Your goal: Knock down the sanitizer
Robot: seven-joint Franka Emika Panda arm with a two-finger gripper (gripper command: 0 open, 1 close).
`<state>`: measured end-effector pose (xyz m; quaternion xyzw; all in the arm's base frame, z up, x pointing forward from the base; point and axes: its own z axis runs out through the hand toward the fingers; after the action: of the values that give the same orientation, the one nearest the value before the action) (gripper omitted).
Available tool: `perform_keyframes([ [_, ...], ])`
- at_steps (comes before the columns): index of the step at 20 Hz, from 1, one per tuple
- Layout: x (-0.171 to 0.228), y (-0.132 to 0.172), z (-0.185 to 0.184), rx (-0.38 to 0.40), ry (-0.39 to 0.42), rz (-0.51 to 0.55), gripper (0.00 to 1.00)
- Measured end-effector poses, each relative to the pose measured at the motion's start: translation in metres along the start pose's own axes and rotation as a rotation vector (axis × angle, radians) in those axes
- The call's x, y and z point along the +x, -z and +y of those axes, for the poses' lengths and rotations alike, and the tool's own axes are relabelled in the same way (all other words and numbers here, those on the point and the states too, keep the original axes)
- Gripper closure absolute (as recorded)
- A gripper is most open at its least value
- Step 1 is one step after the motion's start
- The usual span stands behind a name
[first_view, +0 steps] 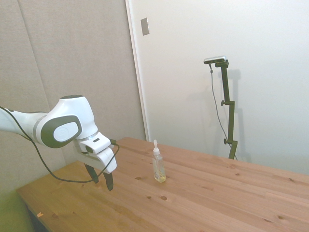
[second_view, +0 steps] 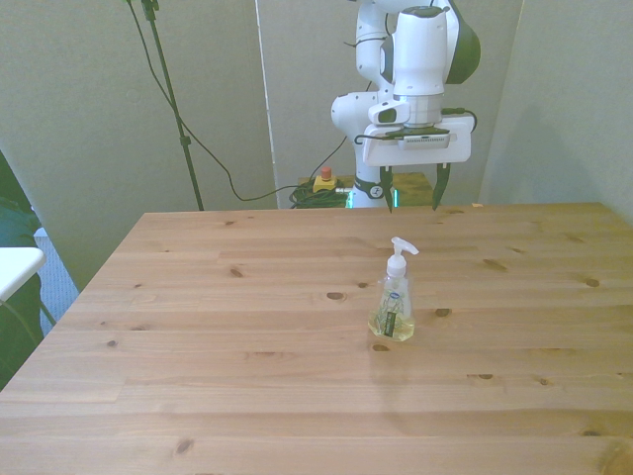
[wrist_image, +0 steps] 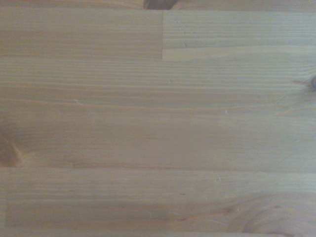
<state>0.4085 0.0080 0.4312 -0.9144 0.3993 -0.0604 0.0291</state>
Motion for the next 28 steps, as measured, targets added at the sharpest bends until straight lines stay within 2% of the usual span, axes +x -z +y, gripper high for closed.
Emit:
perform_keyframes([
  [5, 0.007, 0.0, -0.008, 0.002, -0.016, 0.001, 0.0],
  [6, 0.012, -0.001, -0.012, 0.004, -0.025, 0.001, 1.0],
  [16, 0.06, -0.01, -0.051, 0.044, -0.153, 0.061, 1.0],
  [28, 0.108, -0.009, -0.1, 0.054, -0.205, 0.107, 1.0],
])
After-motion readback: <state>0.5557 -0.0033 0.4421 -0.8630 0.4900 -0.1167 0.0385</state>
